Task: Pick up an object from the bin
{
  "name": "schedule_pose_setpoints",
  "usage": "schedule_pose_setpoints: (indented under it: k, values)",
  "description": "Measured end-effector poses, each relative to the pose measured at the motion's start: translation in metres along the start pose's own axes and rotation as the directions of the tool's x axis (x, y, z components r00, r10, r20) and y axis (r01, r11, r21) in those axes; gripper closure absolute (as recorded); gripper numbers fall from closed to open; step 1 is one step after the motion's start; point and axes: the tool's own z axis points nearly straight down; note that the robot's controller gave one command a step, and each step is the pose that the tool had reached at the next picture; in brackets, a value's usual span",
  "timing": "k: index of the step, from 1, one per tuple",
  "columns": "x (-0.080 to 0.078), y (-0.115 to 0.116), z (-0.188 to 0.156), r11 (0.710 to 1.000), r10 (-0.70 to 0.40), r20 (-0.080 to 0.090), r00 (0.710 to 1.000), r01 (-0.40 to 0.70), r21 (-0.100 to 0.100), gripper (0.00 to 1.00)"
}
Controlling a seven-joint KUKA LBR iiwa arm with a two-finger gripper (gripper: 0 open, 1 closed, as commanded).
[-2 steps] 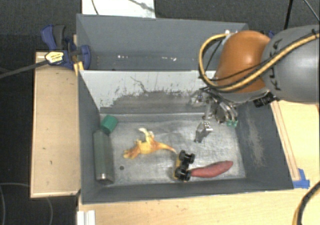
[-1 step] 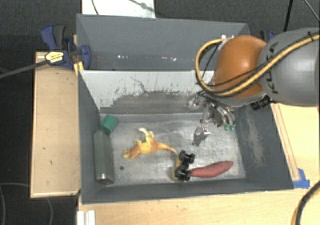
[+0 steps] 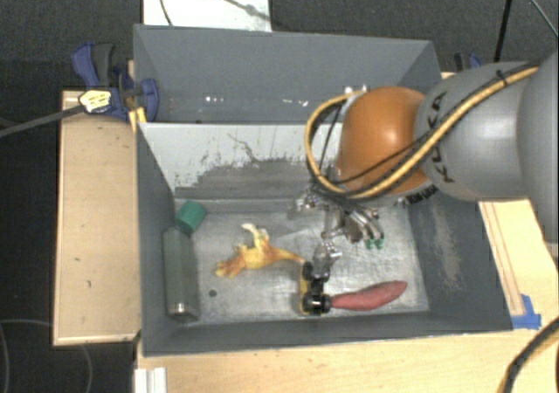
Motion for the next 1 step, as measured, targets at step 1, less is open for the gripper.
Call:
schedule_pose_setpoints:
  k: [1]
  values:
    - [0.0308, 0.0347, -0.0061, 0.995, 0.103, 0.002, 0.995, -0.103, 0.000, 0.00]
